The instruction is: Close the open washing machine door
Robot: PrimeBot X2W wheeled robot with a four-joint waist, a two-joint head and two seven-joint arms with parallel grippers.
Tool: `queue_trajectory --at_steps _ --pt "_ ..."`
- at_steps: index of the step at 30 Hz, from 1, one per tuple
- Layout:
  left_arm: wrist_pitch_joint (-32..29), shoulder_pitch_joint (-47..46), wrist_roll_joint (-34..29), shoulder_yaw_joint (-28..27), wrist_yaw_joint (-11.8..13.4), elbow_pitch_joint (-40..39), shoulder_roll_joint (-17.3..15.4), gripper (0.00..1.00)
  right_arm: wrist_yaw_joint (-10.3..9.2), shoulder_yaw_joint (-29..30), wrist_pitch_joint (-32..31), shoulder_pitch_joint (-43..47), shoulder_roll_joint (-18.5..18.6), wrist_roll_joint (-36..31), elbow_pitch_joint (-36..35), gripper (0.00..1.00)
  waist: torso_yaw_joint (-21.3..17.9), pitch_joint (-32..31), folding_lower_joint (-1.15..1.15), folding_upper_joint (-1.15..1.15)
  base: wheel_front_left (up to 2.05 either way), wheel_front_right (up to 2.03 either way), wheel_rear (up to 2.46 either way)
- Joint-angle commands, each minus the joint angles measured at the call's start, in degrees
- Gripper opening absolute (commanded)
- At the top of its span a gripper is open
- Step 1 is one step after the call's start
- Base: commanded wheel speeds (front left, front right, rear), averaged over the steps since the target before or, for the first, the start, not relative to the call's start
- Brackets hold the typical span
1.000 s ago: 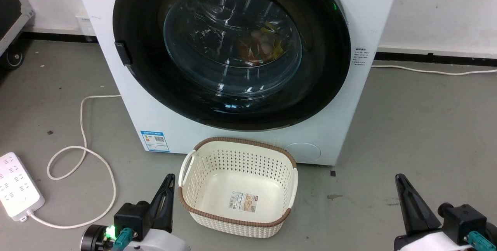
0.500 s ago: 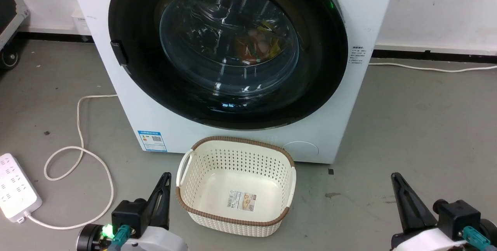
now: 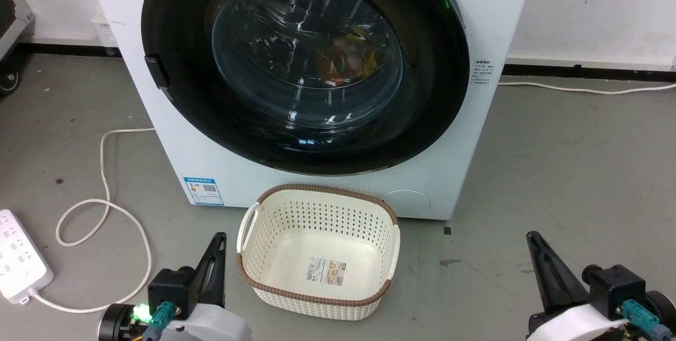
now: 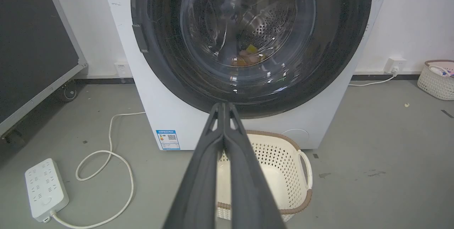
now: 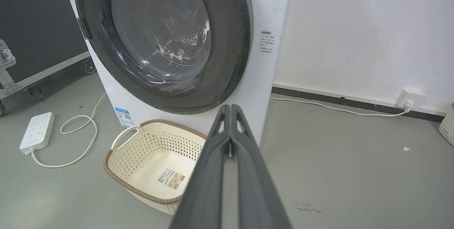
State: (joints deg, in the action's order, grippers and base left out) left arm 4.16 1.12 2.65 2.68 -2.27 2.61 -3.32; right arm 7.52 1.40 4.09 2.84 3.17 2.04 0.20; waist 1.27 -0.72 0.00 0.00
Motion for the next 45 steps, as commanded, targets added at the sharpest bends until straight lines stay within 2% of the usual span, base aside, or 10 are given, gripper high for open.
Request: queue_trajectory --at_steps 1,45 --pt "-0.3 -0.8 -0.5 -0.4 0.4 -0.4 0.1 0.0 -0.02 -0.2 -0.2 -1.0 -0.2 -0.4 -0.2 0.0 0.0 0.0 0.0 0.0 0.0 0.0 0.0" --pt "-4.2 -1.1 -2.7 -2.7 2.3 -2.6 0.4 0.0 -0.03 -1.4 -4.1 -2.8 -0.3 -2.0 -0.2 0.0 -1.3 0.7 0.0 0.0 0.0 0.0 0.0"
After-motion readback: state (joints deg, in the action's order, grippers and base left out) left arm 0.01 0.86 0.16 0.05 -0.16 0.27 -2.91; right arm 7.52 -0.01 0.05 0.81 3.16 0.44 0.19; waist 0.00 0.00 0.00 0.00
